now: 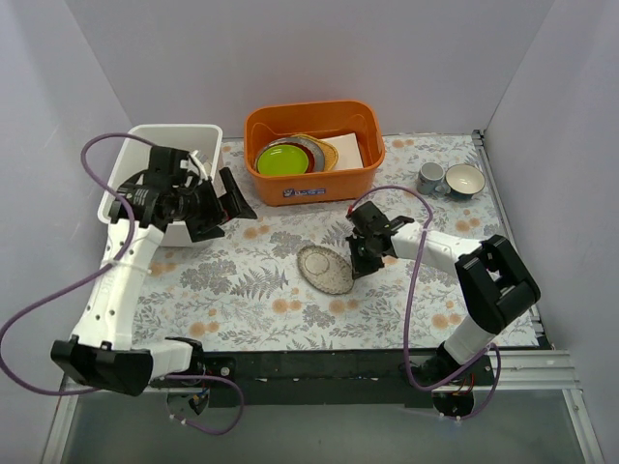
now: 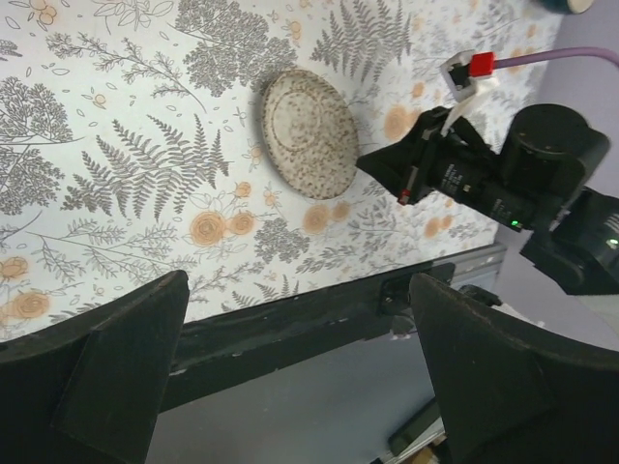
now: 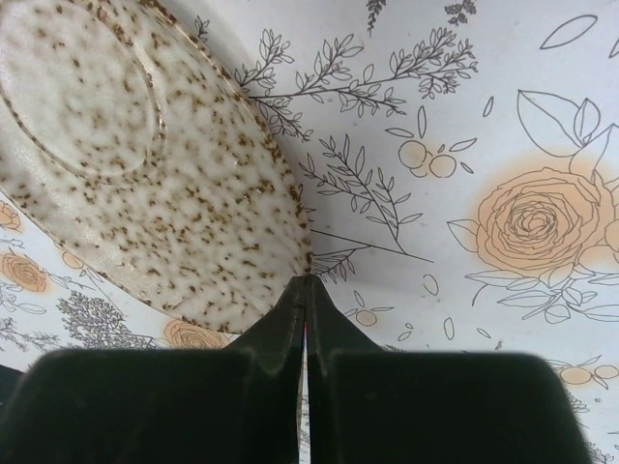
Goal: Place the plates into the plastic bin on the countertop
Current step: Move the plate to the center of the board, then pick up the plate at the center of the board.
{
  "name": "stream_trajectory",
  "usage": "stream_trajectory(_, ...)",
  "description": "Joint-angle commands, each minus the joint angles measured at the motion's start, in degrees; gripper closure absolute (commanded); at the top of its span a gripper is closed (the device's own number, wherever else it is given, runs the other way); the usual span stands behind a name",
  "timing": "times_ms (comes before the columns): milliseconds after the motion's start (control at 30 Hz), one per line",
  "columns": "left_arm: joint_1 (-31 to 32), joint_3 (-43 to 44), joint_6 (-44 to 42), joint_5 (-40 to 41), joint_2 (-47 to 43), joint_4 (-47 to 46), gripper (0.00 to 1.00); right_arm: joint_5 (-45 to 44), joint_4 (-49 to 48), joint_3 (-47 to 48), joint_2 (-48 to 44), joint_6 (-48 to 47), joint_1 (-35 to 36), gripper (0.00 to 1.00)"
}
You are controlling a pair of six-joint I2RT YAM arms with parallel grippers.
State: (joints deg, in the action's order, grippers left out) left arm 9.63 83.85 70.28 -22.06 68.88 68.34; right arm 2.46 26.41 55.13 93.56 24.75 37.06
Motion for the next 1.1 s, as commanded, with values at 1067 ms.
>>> stream_trajectory(1067, 24.9, -21.4, 14.0, 1.7, 26.7, -37.2, 0.28, -2.9, 1.0, 3.3, 3.7, -5.4, -3.0, 0.99)
